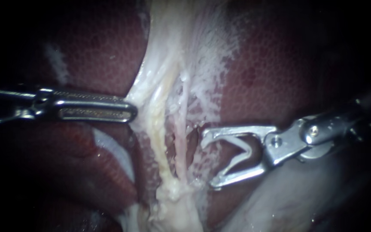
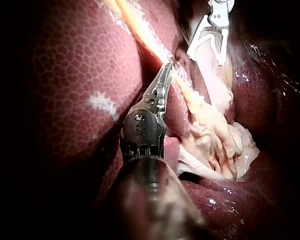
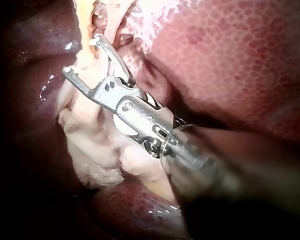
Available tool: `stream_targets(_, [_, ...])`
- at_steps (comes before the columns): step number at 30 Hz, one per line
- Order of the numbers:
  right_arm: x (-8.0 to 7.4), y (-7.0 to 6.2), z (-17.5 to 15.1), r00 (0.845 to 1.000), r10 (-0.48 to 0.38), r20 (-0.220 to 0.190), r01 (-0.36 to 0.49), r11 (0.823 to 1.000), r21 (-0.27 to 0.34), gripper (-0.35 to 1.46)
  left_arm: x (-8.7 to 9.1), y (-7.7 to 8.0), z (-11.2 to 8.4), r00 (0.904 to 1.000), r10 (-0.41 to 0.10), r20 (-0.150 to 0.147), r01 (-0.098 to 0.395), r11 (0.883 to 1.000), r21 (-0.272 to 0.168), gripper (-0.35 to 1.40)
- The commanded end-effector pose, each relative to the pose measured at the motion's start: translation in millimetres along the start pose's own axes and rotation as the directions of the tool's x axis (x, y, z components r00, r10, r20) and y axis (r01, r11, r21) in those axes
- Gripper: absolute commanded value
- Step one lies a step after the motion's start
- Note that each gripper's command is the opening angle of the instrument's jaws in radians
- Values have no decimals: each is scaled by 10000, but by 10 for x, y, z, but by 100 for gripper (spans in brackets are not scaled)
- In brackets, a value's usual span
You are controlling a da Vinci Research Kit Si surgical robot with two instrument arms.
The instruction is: Clipping first clip left tube
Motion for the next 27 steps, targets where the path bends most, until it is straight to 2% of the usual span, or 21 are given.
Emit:
stream_targets(1, [-4,0,5,10000,37,70,-37,10000,-5,60,0,-1,0,10000,-1,-1,1,10000,-13,-35])
stream_targets(15, [-42,15,47,9984,339,458,-340,9994,18,60,-5,-10,-1,10000,-23,35,23,10000,-56,-35])
stream_targets(22, [-52,16,71,9977,389,554,-409,9986,350,60,-5,-12,-1,10000,-25,36,25,10000,-59,-35])
stream_targets(27, [-51,15,79,9974,446,567,-478,9973,561,60,-5,-12,-1,10000,-26,36,26,10000,-62,-35])
